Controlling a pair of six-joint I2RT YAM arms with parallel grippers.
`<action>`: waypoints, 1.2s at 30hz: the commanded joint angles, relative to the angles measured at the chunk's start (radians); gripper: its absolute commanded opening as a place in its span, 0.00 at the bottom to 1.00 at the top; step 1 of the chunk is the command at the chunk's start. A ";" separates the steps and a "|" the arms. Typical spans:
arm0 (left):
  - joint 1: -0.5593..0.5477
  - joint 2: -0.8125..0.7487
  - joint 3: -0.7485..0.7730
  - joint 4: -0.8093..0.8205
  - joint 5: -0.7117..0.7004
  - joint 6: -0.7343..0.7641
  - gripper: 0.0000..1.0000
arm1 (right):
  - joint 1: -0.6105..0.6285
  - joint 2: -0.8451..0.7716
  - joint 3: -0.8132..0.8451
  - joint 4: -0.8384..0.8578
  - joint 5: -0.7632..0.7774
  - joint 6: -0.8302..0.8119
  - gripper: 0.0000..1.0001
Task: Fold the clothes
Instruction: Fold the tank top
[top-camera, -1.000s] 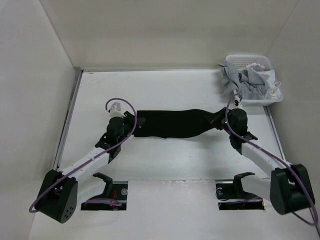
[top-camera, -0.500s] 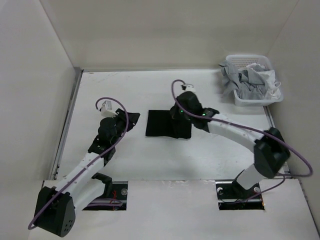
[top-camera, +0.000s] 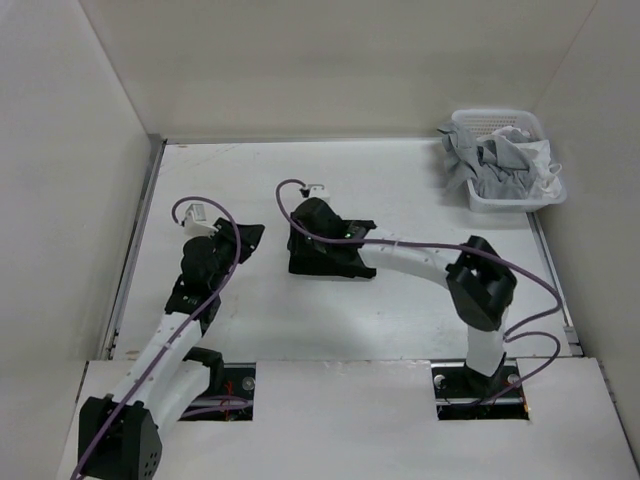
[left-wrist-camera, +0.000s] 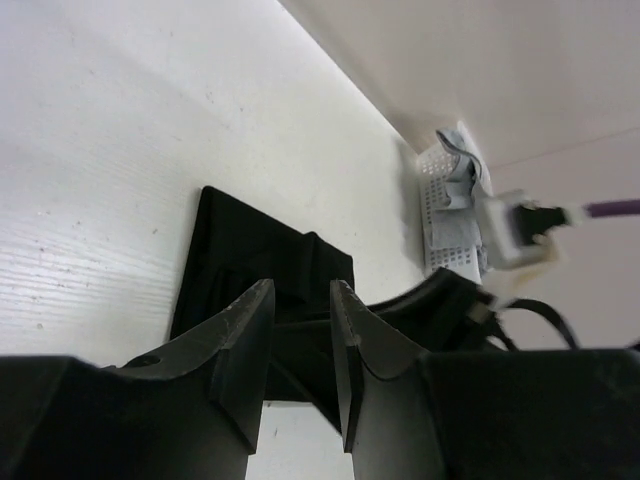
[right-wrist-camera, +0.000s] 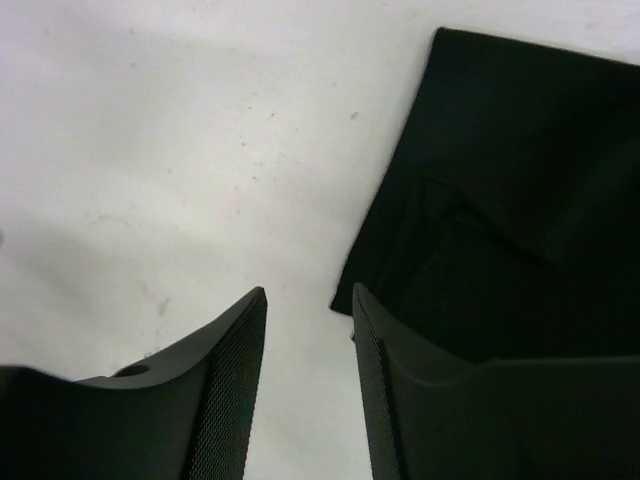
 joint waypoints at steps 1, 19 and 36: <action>-0.056 0.047 0.009 0.050 0.012 -0.001 0.27 | -0.041 -0.179 -0.114 0.153 0.005 0.021 0.39; -0.399 0.507 0.017 0.305 -0.177 0.037 0.23 | -0.205 -0.072 -0.211 0.220 -0.183 0.034 0.45; -0.369 0.675 -0.006 0.360 -0.166 0.024 0.22 | -0.223 0.216 0.178 0.106 -0.222 0.015 0.17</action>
